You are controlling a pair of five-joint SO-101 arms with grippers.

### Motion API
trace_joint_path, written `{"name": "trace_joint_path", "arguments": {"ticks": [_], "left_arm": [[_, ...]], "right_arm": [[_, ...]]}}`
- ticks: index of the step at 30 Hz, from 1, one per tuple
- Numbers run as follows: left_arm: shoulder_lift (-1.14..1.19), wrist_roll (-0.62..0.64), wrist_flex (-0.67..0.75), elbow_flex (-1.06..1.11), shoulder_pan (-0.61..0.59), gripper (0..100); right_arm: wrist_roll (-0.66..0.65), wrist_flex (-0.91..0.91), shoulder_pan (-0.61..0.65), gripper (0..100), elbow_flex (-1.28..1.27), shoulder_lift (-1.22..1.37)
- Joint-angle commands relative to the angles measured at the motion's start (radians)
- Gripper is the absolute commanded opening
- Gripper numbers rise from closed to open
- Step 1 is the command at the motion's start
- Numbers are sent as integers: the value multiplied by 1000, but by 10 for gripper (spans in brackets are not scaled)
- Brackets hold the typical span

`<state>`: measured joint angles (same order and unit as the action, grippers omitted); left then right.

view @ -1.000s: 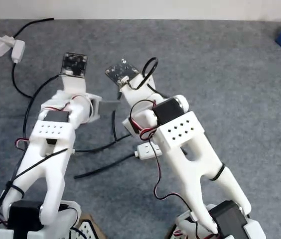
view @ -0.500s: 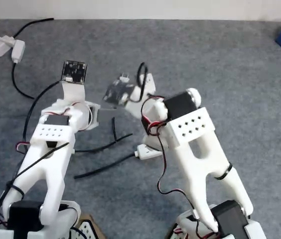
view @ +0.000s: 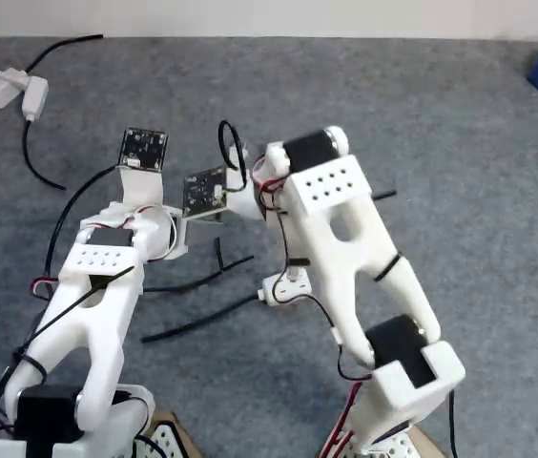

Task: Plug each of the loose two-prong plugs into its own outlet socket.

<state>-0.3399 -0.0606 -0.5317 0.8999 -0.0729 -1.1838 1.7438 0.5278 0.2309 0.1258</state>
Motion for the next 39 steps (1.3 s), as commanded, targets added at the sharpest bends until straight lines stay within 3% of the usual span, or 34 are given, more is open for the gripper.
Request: {"name": "trace_joint_path", "arguments": {"ticks": [1, 8, 14, 39], "left_arm": [[-2, -9, 5, -5, 19, 437], [130, -9, 31, -65, 18, 437], [249, -11, 28, -147, 12, 439], [249, -11, 26, -148, 12, 439]], "right_arm": [[-57, 16, -13, 9, 39, -13], [-173, 16, -10, 9, -59, -18], [-199, 10, -10, 9, -62, -16], [-244, -180, -71, 9, -200, -10]]}}
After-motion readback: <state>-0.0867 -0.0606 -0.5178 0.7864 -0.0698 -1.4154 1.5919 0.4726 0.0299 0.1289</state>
